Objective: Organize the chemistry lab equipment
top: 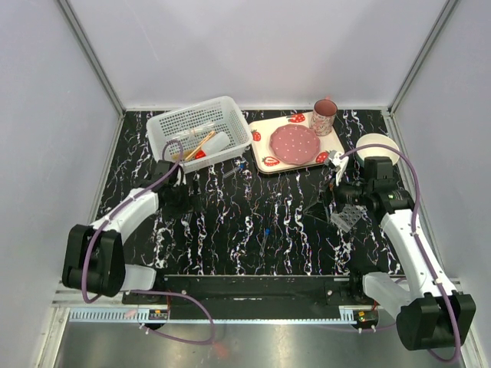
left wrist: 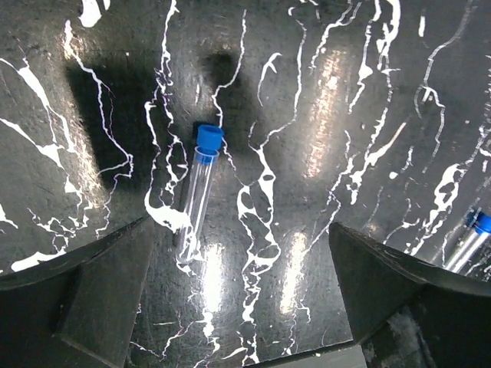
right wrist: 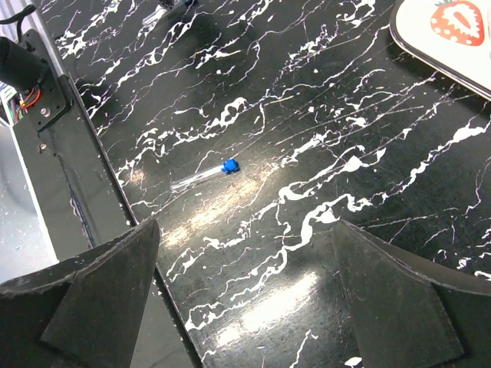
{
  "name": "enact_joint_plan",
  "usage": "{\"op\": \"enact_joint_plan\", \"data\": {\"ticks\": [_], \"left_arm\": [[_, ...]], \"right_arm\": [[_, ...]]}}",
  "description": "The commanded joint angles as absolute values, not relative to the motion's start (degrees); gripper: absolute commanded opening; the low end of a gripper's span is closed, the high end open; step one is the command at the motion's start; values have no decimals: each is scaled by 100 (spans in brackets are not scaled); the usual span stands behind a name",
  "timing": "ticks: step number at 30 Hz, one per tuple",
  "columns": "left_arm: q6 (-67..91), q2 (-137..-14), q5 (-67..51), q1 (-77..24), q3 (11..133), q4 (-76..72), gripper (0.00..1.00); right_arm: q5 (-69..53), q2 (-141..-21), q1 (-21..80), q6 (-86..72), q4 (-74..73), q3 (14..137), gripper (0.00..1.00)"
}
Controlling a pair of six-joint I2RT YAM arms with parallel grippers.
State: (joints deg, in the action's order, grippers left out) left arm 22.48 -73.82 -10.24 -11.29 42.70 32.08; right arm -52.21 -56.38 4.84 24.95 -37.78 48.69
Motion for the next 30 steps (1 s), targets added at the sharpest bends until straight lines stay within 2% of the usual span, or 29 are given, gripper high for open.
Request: {"op": "enact_joint_plan", "data": {"ticks": [1,18,30], "left_arm": [[2083,-7821,-547,-1142,4746,3401,98],[2118,-8543,501,-1740,4773,3718,58],[2110,-8623,378,-1907,4790,3762,18]], "right_arm": [[-5396,-5485,378,2347,-3375,4764,100],[-5484,-5396,299,2268,-3173,4579,100],[-5528,-5388,299,2259,-3173,4632,100]]}}
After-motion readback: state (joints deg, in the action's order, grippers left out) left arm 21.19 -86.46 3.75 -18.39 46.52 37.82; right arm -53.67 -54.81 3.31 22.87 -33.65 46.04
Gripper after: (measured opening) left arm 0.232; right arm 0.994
